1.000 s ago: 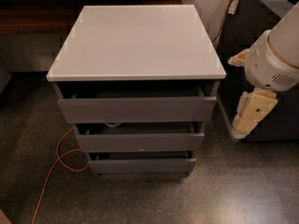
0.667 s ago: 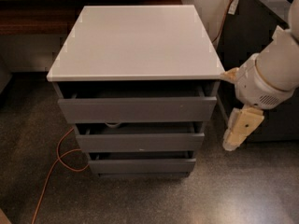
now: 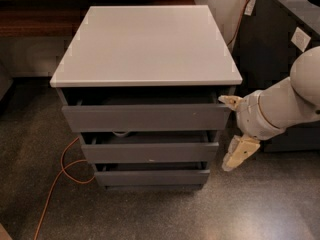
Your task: Pick coke can from middle drawer and place on counter
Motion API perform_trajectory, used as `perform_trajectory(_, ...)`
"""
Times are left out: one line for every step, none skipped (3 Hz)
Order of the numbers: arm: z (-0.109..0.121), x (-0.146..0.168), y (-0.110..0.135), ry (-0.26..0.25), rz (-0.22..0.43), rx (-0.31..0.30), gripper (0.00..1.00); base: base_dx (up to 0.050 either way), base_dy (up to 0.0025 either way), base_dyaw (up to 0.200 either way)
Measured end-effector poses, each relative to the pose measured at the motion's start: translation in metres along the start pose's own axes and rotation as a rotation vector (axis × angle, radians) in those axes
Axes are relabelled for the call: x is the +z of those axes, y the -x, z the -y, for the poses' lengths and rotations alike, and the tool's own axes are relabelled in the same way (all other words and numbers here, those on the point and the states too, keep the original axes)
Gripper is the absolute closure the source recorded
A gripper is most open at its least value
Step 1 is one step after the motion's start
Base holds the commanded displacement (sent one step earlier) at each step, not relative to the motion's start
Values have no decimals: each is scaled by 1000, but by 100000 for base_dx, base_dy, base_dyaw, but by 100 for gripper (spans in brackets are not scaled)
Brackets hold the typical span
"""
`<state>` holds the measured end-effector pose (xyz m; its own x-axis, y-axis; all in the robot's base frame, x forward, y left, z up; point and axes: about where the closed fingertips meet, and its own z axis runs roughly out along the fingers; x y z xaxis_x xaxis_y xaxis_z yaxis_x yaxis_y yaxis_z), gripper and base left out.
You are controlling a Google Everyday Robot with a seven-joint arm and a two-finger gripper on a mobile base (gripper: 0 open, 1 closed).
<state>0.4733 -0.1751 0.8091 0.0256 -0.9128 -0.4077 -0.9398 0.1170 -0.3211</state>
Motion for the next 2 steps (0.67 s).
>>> perform_trajectory(0,-3,2,2,-8,-4,0,0,0,0)
perform_trajectory(-1,-3,2,3,-9,-3,0,0,0,0)
